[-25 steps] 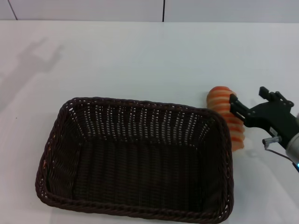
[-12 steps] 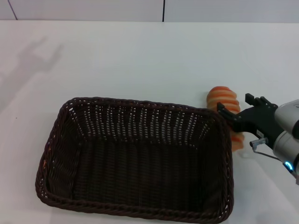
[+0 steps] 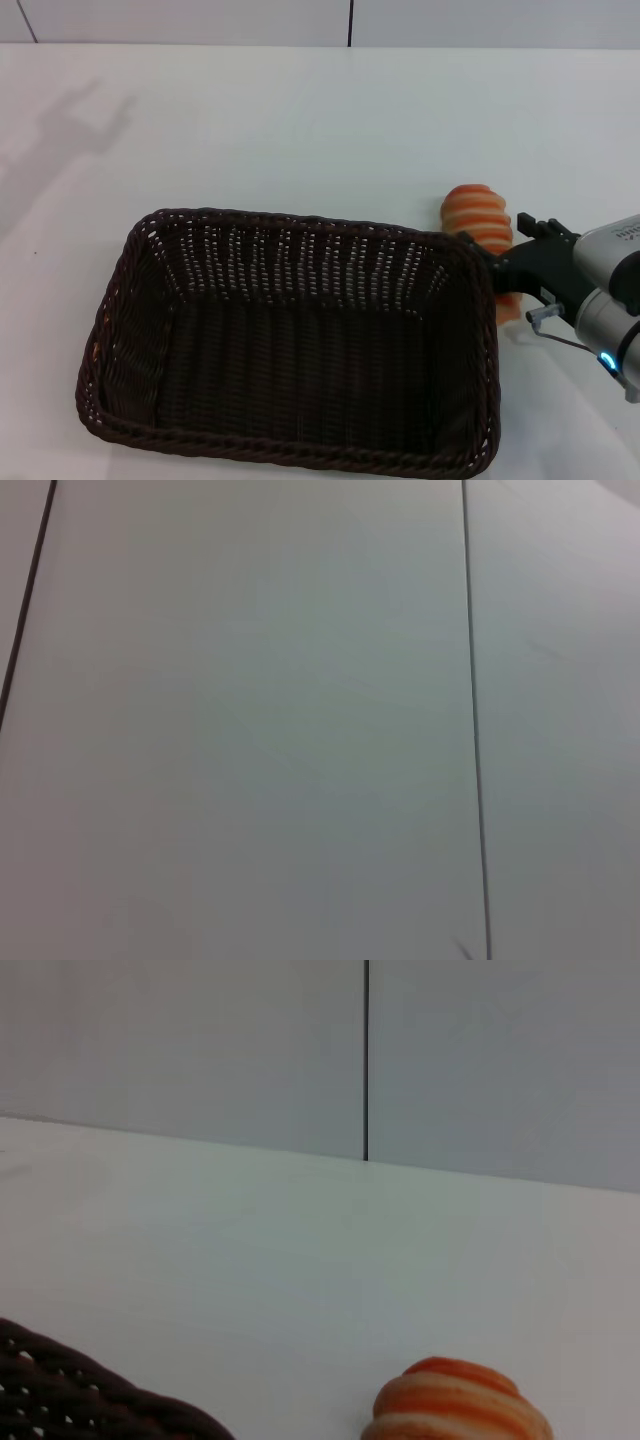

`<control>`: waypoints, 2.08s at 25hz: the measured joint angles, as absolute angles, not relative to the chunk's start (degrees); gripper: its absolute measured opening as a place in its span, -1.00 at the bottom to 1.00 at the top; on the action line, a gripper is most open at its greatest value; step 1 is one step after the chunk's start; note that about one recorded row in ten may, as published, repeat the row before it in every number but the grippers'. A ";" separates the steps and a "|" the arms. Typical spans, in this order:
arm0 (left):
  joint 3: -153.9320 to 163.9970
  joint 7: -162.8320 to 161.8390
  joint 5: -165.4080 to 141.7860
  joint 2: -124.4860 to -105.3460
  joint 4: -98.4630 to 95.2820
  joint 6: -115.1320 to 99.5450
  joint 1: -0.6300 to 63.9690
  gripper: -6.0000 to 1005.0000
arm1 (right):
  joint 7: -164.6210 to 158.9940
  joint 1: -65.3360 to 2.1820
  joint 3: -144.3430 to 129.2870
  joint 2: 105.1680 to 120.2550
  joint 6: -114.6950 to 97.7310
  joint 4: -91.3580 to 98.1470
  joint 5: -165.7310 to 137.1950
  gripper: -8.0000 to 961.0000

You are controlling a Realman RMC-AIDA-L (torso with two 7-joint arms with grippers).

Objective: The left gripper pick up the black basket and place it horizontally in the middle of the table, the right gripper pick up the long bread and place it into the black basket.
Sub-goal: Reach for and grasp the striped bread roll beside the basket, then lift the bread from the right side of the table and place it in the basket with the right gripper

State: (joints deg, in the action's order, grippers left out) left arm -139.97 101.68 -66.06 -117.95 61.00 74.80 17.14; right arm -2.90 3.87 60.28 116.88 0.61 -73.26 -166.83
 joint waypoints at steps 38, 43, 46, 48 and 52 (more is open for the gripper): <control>-140.10 101.57 -63.91 -117.88 60.82 75.50 17.17 0.18 | 8.17 10.17 69.28 118.70 0.02 -89.02 -167.20 -0.04; -140.10 101.81 -63.89 -117.86 60.51 75.22 17.53 0.18 | 10.04 10.50 65.88 118.58 0.21 -94.57 -167.20 -0.14; -140.23 101.83 -63.89 -117.86 60.51 75.12 17.67 0.18 | 12.17 10.27 61.23 118.57 0.72 -98.20 -167.20 -0.20; -140.59 101.84 -63.89 -117.85 60.51 75.09 17.90 0.18 | 12.40 9.95 59.99 118.55 0.76 -98.71 -167.20 -0.24; -141.40 101.91 -63.90 -117.85 60.45 75.02 18.53 0.18 | 12.68 7.63 55.41 118.51 1.05 -99.00 -167.16 -0.31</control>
State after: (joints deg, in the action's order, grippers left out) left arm -141.40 101.91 -63.90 -117.85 60.45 75.02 18.53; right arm 12.68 7.63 55.41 118.51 1.05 -99.00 -167.16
